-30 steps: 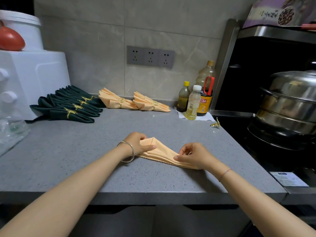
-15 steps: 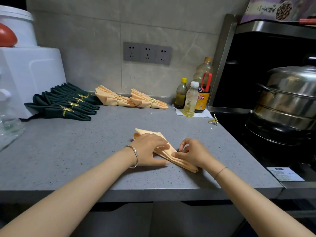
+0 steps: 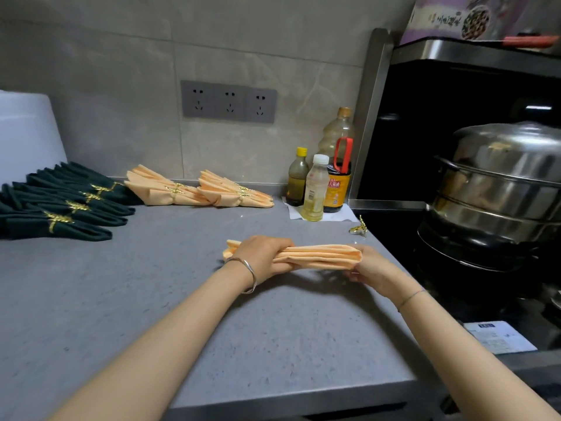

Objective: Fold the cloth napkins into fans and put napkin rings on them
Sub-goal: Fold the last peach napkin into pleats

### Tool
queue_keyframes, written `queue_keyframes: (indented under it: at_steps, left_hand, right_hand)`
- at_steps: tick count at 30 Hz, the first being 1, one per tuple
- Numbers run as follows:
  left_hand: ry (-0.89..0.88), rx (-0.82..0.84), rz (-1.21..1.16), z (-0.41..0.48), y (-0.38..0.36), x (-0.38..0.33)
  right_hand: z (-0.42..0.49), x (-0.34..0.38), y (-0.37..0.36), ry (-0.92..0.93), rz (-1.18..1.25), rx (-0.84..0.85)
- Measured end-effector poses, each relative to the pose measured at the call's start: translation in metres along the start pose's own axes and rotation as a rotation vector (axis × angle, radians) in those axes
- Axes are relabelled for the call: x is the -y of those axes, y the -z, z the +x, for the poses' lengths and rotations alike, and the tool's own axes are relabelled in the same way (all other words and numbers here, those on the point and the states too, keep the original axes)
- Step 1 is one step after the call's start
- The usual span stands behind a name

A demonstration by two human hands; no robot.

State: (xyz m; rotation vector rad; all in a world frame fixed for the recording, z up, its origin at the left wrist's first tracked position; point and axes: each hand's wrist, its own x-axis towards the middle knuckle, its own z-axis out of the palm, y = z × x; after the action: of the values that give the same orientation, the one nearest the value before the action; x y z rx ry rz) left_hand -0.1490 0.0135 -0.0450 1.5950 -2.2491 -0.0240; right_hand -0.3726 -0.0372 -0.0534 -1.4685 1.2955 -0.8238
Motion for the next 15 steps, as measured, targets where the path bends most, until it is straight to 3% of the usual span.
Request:
queue_keyframes:
  at_steps: [3, 5, 15]
  left_hand:
    - [0.054, 0.015, 0.063, 0.022, -0.001, -0.002]
    - [0.075, 0.015, 0.089, 0.033, -0.004, -0.002]
    - [0.110, -0.032, 0.209, 0.049, -0.016, 0.013]
  right_hand:
    - [0.034, -0.010, 0.020, 0.170, -0.094, -0.414]
    - [0.055, -0.017, 0.031, 0.195, -0.215, -0.537]
    - [0.130, -0.037, 0.044, 0.140, -0.453, -0.499]
